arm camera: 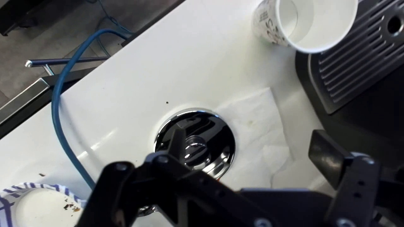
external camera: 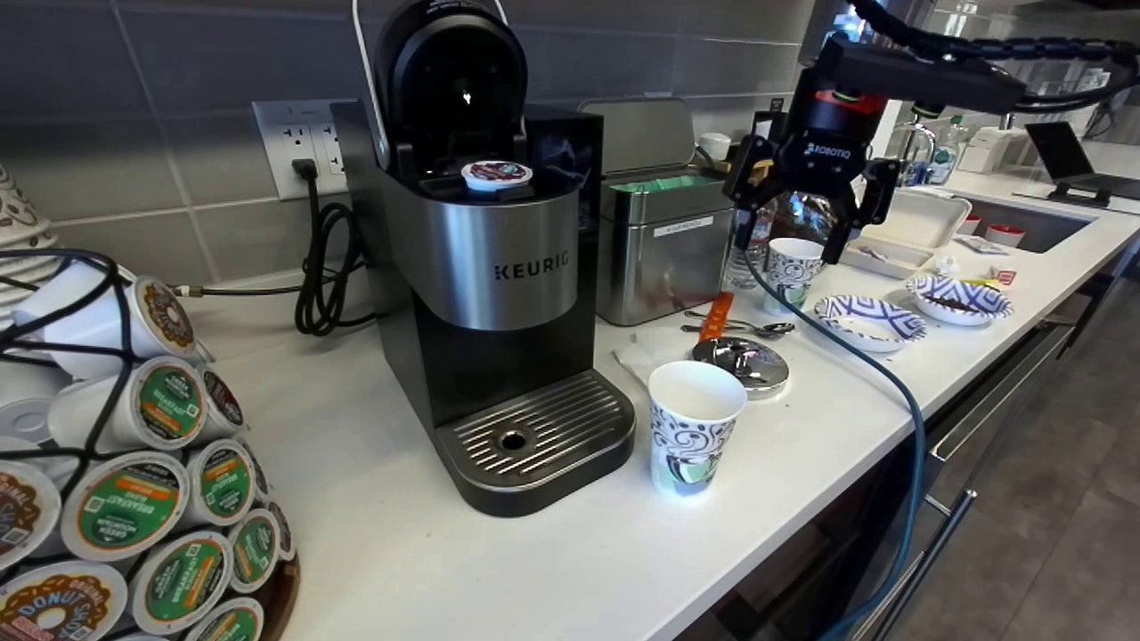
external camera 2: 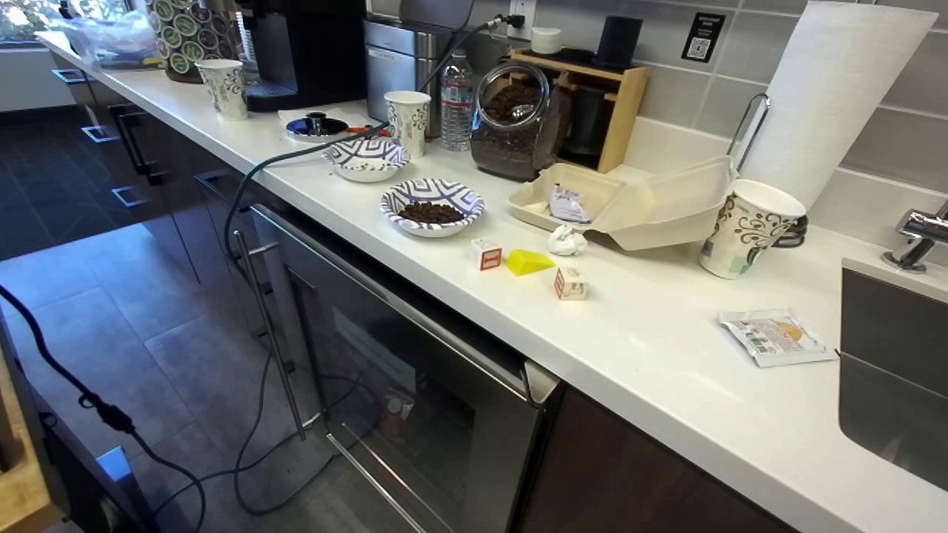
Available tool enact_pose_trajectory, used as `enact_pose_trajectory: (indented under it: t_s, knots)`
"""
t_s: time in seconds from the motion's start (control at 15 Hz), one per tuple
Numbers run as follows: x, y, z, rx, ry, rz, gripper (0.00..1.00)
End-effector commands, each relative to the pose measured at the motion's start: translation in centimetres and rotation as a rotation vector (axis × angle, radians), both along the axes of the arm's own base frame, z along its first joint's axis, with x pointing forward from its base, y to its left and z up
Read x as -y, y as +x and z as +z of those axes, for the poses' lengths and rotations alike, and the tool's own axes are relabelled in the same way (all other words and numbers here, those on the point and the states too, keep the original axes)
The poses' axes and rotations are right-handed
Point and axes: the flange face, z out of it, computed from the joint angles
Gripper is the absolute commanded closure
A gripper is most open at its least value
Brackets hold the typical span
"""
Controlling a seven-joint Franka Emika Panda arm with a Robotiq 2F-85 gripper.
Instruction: Move the cups to the right, then stack them
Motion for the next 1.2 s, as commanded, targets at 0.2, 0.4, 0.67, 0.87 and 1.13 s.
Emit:
enact_pose_trajectory:
  t_s: [0.2, 0.4, 0.67, 0.87, 1.13]
  knots:
    - [-0.2, -0.6, 0.8, -0.011, 0.014, 0.118, 0.00]
    - [-2.2, -0.8, -0.2, -0.015, -0.040, 0.201, 0.00]
    - [-6.0, -2.1, -2.5, -0.035, -0.099, 0.318, 0.00]
    - [-8.8, -2.9, -3.5, -0.010, -0.090, 0.418, 0.00]
    - [-11.0, -3.0, -5.9, -0.024, -0.094, 0.514, 0.00]
